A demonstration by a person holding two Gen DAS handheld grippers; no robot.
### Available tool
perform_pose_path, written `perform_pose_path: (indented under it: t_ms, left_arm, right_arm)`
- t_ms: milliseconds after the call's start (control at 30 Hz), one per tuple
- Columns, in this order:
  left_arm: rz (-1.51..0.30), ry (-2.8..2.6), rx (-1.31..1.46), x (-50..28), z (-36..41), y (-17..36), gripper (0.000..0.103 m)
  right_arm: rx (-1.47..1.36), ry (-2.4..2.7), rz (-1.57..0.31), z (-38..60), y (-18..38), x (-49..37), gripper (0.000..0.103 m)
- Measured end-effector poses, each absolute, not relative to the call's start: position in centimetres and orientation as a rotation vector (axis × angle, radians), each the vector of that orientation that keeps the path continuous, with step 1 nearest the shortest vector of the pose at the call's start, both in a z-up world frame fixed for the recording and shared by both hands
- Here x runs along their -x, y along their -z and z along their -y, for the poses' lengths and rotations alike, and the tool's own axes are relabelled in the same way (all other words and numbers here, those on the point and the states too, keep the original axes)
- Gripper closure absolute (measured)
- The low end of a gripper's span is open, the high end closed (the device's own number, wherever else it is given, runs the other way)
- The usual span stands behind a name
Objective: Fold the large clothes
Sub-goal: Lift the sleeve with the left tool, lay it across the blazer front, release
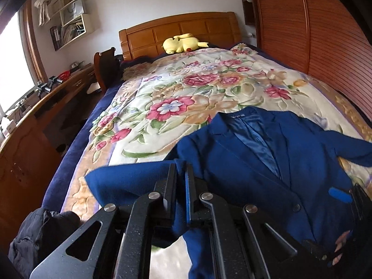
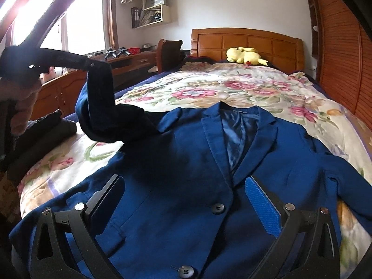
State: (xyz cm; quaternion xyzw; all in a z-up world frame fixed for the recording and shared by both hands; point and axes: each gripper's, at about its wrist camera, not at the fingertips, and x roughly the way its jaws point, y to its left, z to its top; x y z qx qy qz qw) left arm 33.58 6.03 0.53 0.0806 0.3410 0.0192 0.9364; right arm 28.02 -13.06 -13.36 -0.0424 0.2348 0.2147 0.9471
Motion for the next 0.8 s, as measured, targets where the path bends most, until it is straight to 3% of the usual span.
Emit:
perform_pose_path:
  t_ms: [67, 333, 667, 733, 800]
  left_arm:
    - [-0.696, -0.043, -0.166, -32.8, -5.7, -0.3, 0.098]
    - [-0.647, -0.01, -0.143, -29.5, -6.2, -0.6, 0.069]
    - [-0.742, -0.054, -0.073, -27.1, -11.9, 4.9, 0.066]
    - [-0.772, -0.066, -0.044, -27.0, -13.3, 6.6, 0.047]
    - [-0.805, -0.078, -0.022, -27.0, -14.3, 8.2, 0.036]
  right_arm:
    - [0.084, -0.44, -0.482, 12.9, 13.4, -28.2, 0.0]
    - [0.09, -0.442, -0.505, 12.7, 13.5, -28.5, 0.0]
    - [0.12, -0.456, -0.521, 12.1, 13.7, -28.5, 0.0]
    - [0.128, -0.456, -0.523, 12.0, 13.8, -28.6, 0.0]
    - [0.134, -0.458, -0.525, 12.0, 13.9, -28.7, 0.0]
